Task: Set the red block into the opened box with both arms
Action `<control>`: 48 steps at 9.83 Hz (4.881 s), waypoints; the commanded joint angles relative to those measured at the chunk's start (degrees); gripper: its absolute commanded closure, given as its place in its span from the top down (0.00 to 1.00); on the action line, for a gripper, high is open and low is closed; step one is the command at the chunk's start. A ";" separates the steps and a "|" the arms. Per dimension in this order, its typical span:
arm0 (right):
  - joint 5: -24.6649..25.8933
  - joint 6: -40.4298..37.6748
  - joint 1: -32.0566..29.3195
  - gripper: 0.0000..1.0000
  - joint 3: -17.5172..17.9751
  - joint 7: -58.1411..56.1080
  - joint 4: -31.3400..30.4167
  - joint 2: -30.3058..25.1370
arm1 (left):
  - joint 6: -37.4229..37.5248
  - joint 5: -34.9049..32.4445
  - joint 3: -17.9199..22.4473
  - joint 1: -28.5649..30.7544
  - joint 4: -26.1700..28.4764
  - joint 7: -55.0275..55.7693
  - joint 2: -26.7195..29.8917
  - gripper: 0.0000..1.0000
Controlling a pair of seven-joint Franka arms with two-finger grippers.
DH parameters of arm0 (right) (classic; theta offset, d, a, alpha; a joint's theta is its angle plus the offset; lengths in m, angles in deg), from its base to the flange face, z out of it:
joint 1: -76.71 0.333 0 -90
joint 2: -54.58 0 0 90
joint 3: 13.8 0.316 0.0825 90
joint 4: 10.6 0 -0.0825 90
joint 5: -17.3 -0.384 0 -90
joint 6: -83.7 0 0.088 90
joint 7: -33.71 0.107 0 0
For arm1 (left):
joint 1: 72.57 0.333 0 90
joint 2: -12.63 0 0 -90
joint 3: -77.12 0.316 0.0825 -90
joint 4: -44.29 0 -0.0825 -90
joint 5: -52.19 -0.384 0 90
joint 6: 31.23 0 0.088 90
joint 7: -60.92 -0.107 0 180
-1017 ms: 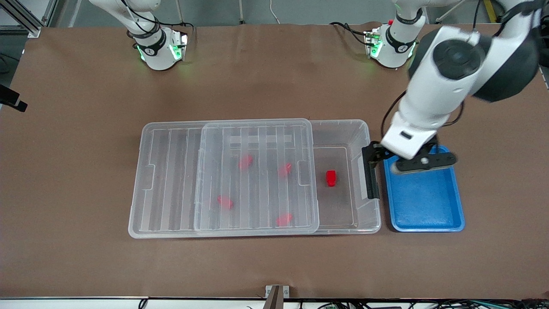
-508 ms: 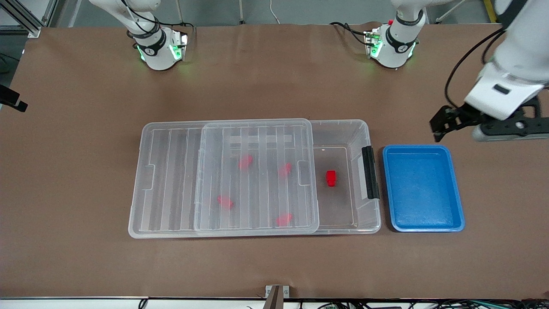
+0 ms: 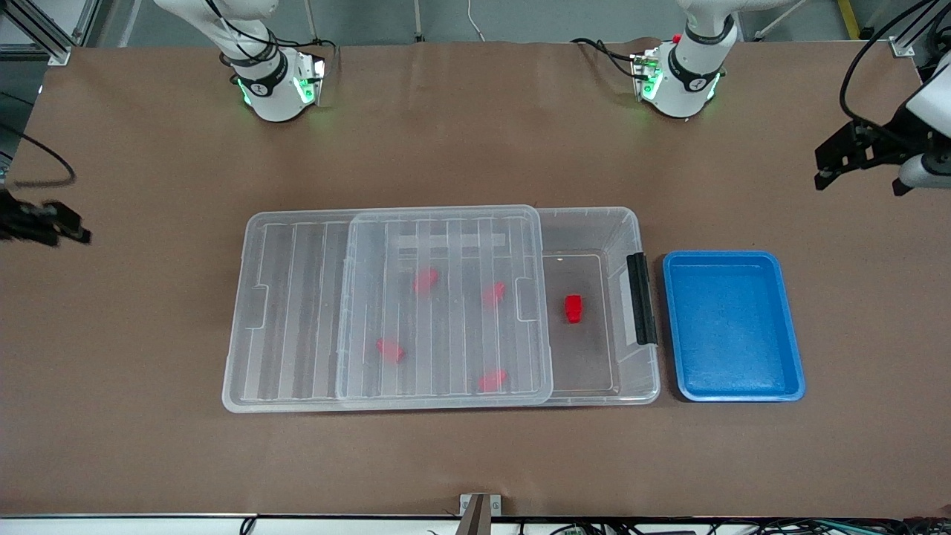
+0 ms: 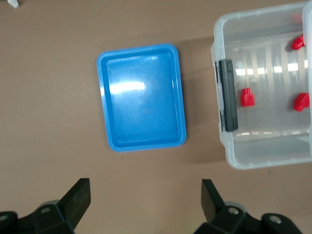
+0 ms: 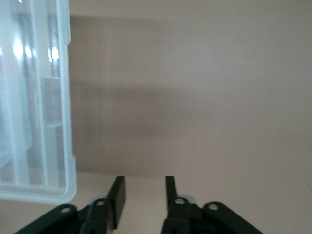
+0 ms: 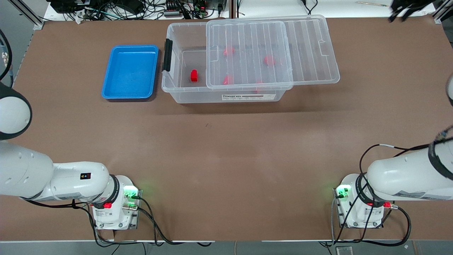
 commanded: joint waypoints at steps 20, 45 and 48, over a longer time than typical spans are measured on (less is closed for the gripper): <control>-9.31 18.28 20.65 0.00 -0.18 10.83 -5.89 12.58 | 1.14 1.12 0.18 -0.71 2.84 0.53 0.74 1.00; 2.21 -15.99 4.45 1.00 -9.55 13.21 6.43 -11.50 | 1.32 0.86 0.62 -0.36 1.43 0.80 -0.05 1.00; 2.90 -13.64 -4.13 1.00 0.96 13.21 1.61 -15.62 | 1.32 0.86 0.71 -0.27 1.43 0.62 -0.05 1.00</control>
